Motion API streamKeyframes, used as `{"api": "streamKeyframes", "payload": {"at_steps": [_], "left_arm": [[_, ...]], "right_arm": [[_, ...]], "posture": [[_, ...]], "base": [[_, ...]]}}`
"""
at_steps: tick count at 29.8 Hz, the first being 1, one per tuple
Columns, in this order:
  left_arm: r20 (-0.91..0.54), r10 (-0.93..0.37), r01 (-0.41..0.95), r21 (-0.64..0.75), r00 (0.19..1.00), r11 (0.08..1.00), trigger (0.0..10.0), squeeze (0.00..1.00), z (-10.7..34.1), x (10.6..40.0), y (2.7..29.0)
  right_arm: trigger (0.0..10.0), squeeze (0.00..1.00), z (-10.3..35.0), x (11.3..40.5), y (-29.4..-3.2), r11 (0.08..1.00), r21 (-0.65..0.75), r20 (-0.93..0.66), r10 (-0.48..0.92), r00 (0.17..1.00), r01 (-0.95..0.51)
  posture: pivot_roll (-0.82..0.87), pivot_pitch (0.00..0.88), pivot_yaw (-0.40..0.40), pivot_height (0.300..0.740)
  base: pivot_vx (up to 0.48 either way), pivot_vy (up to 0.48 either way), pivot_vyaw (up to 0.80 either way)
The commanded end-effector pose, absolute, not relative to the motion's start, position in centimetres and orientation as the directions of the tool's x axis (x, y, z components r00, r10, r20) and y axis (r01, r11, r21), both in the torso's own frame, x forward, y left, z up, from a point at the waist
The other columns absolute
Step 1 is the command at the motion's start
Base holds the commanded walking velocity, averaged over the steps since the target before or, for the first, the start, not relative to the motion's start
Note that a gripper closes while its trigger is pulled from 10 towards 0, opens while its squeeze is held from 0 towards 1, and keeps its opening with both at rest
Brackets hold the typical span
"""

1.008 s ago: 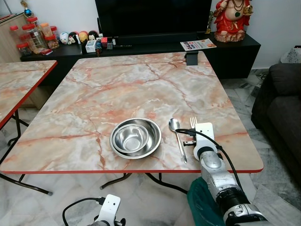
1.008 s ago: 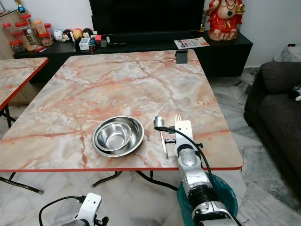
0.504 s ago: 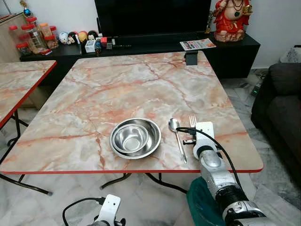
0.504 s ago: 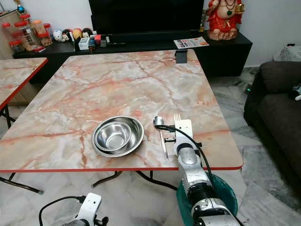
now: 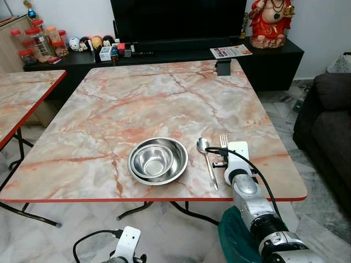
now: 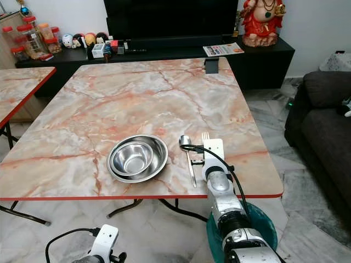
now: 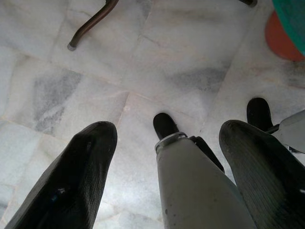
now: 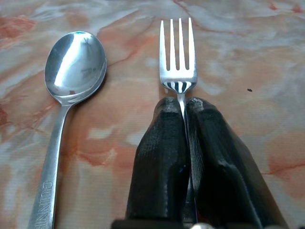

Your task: Setting the table

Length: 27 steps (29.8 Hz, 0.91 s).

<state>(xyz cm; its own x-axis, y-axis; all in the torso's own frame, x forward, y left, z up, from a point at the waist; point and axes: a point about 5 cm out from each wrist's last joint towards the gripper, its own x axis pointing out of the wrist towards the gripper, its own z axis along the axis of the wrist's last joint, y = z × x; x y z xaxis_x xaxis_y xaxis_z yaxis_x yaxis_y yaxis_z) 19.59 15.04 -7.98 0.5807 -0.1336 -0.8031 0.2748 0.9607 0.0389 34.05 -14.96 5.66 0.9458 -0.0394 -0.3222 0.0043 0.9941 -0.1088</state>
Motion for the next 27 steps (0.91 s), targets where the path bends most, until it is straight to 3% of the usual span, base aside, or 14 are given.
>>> {"api": "streamKeyframes", "payload": {"at_steps": [1,14,15,16,17,27], "left_arm": [[-0.812,-0.12,0.282,0.057,0.571,0.958,10.0,0.0,-8.1,19.5,15.4],[-0.811,-0.121,0.285,0.059,0.573,0.957,10.0,0.0,-8.0,19.6,15.4],[-0.811,-0.121,0.286,0.059,0.573,0.956,10.0,0.0,-8.0,19.6,15.4],[-0.811,-0.121,0.286,0.059,0.573,0.956,10.0,0.0,-8.0,19.6,15.4],[-0.811,-0.121,0.286,0.059,0.573,0.956,10.0,0.0,-8.0,19.6,15.4],[-0.811,-0.124,0.287,0.055,0.571,0.956,10.0,0.0,-8.0,19.6,15.4]], "right_arm": [[10.0,1.0,6.0,34.4,-14.5,0.996,-0.093,-0.318,-0.027,0.948,-0.003],[10.0,1.0,6.0,34.5,-14.4,0.996,-0.087,-0.316,-0.028,0.948,0.0],[10.0,0.91,6.1,34.5,-14.4,0.996,-0.092,-0.309,-0.03,0.951,0.001],[10.0,0.91,6.1,34.5,-14.4,0.996,-0.092,-0.309,-0.03,0.951,0.001],[10.0,0.0,6.3,34.6,-14.4,0.995,-0.099,-0.291,-0.032,0.956,0.003],[10.0,0.0,10.4,35.2,-12.5,0.999,-0.039,0.006,0.033,0.999,-0.033]], "posture": [[-0.02,0.0,0.076,0.74],[-0.02,0.0,0.077,0.74],[-0.02,0.0,0.077,0.74],[-0.02,0.0,0.077,0.74],[-0.02,0.0,0.077,0.74],[-0.02,0.0,0.079,0.74]], "base": [[0.0,0.0,0.0],[0.0,0.0,0.0],[0.0,0.0,0.0],[0.0,0.0,0.0],[0.0,0.0,0.0],[0.0,0.0,0.0]]}}
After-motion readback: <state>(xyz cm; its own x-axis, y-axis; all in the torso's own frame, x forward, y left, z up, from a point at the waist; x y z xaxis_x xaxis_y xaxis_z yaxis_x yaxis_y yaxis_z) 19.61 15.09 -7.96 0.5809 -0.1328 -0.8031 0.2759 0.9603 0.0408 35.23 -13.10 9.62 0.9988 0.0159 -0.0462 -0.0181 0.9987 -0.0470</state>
